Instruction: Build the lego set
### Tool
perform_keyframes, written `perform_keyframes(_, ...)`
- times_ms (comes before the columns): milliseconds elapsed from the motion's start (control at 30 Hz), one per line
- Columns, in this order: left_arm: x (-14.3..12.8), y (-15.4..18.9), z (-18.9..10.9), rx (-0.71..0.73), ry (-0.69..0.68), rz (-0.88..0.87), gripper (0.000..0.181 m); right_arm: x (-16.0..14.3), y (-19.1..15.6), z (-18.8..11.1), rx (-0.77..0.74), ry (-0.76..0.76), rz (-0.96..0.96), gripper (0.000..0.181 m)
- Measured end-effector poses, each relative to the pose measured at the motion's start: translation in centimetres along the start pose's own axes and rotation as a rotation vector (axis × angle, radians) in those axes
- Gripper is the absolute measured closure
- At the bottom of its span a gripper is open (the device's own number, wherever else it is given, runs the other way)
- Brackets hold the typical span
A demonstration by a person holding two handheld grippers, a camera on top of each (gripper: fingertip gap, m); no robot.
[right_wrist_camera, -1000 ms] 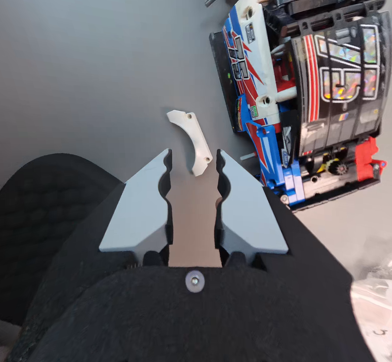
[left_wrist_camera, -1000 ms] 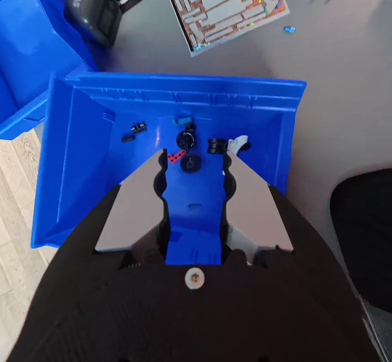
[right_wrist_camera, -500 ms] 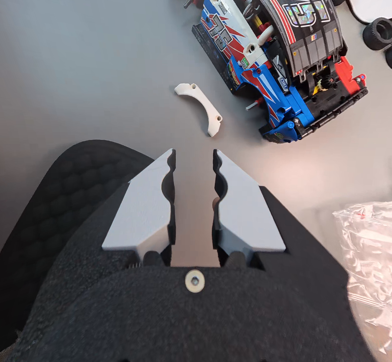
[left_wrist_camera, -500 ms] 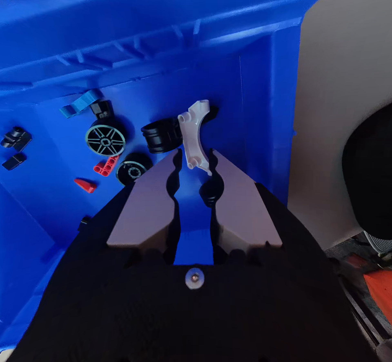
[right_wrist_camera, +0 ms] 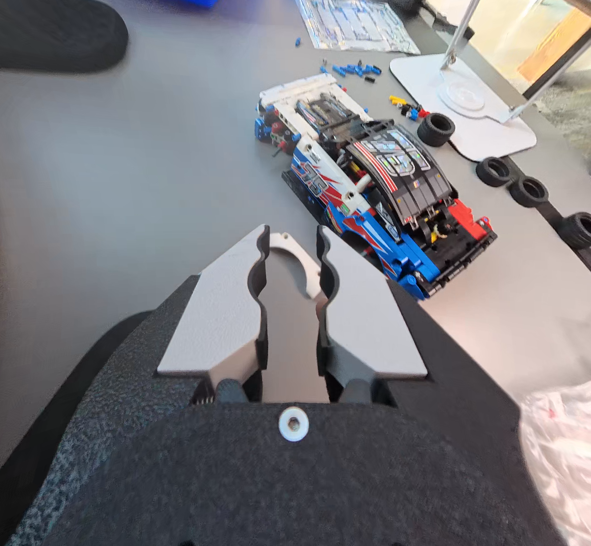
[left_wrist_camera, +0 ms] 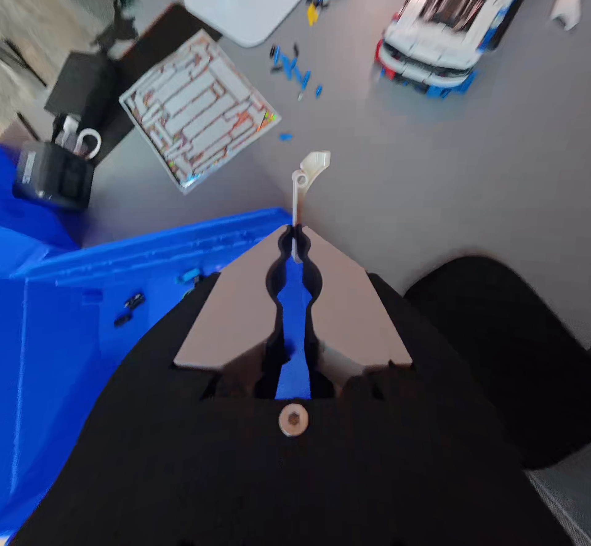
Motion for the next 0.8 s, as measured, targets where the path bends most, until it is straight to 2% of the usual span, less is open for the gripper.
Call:
perform_keyframes(167,6.1,10.7,3.6,-0.365,0.536,-0.043,0.181,3.4,-2.6,3.1,0.126,0.264,0.081,0.155)
perform_keyframes(233,7.2,14.6,6.1,-0.521,0.665,-0.105,0.181,4.8,-3.9,4.3,0.192,0.338,0.108,0.154)
perform_keyframes(300,7.9,17.6,8.5,-0.653,0.736,-0.133,0.181,6.2,-5.1,5.2,0.248,0.381,0.117,0.154)
perform_keyframes(400,8.7,20.7,11.1,-0.787,0.768,-0.126,0.181,8.1,-6.4,5.9,0.296,0.432,0.094,0.152)
perform_keyframes(500,9.1,22.5,12.3,-0.895,0.769,-0.105,0.181,8.9,-7.1,6.3,0.333,0.437,0.073,0.152)
perform_keyframes(600,8.9,23.3,12.9,-0.945,0.76,-0.095,0.181,8.6,-7.7,6.9,0.404,0.394,0.069,0.168)
perform_keyframes(667,8.3,23.6,13.4,-0.951,0.731,-0.101,0.181,8.2,-7.7,7.3,0.402,0.374,0.053,0.18)
perform_keyframes(733,7.8,23.4,13.8,-0.92,0.691,-0.093,0.177,7.4,-7.3,7.7,0.384,0.275,0.015,0.181)
perform_keyframes(800,7.5,22.5,14.1,-0.857,0.664,-0.083,0.16,6.4,-6.5,7.8,0.364,0.145,-0.012,0.181)
Point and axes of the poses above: each gripper's, where its closed fingertips meet, z out along the fingers, x out of its top, y = z × x across the jaws, the point moved 5 cm from there along -z, back along the fingers, and after that the axes turned 7 degrees about y, right-handed, at the moved point
